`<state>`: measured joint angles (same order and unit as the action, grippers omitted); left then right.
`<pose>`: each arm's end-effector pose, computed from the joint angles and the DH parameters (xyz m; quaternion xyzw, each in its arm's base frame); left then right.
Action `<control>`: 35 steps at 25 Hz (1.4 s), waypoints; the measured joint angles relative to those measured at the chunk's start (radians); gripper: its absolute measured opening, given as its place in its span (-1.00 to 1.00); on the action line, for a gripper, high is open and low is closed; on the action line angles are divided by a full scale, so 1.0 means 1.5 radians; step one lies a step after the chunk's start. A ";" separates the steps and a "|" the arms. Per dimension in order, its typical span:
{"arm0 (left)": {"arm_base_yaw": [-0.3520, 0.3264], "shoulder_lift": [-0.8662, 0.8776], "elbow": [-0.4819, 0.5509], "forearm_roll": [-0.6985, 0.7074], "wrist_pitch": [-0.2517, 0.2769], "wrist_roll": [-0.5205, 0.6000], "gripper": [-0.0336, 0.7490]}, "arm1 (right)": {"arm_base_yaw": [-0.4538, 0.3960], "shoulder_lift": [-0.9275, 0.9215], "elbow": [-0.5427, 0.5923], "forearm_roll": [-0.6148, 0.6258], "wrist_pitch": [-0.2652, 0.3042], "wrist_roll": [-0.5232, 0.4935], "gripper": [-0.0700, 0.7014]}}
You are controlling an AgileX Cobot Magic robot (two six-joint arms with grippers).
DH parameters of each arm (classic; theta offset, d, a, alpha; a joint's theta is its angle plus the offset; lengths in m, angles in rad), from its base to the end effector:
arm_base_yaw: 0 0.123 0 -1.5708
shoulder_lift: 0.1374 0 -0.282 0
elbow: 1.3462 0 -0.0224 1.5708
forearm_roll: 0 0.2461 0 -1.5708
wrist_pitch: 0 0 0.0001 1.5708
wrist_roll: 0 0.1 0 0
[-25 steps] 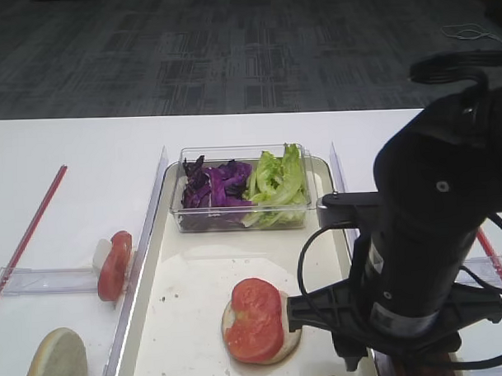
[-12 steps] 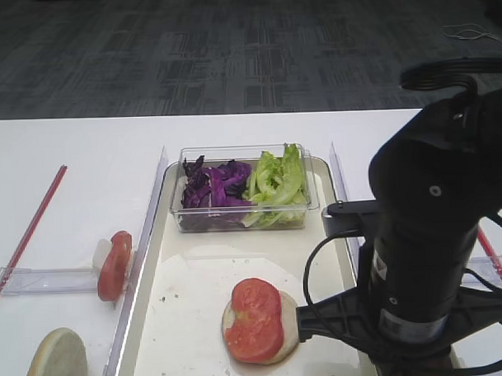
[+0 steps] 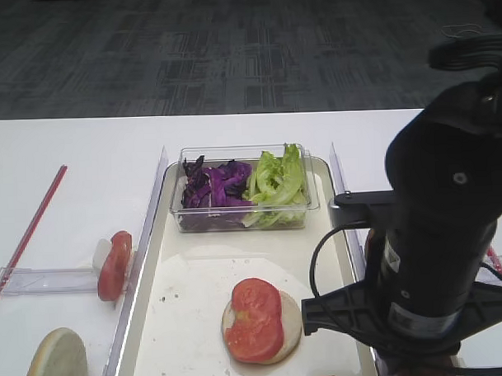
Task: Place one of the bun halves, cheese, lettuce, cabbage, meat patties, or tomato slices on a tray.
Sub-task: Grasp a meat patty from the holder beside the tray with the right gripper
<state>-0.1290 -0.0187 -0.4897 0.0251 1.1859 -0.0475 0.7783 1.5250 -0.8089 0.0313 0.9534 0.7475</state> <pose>-0.0055 0.0031 0.2573 0.0346 0.8815 -0.0291 0.4701 0.1668 0.1680 0.1772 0.0063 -0.9999 -0.0052 0.0129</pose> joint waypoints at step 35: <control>0.000 0.000 0.000 0.000 0.000 0.000 -0.02 | 0.000 -0.107 0.000 0.050 -0.074 0.018 -0.52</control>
<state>-0.1290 -0.0187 -0.4897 0.0251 1.1852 -0.0475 0.7783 1.3638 -0.8089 0.1060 0.8425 0.7749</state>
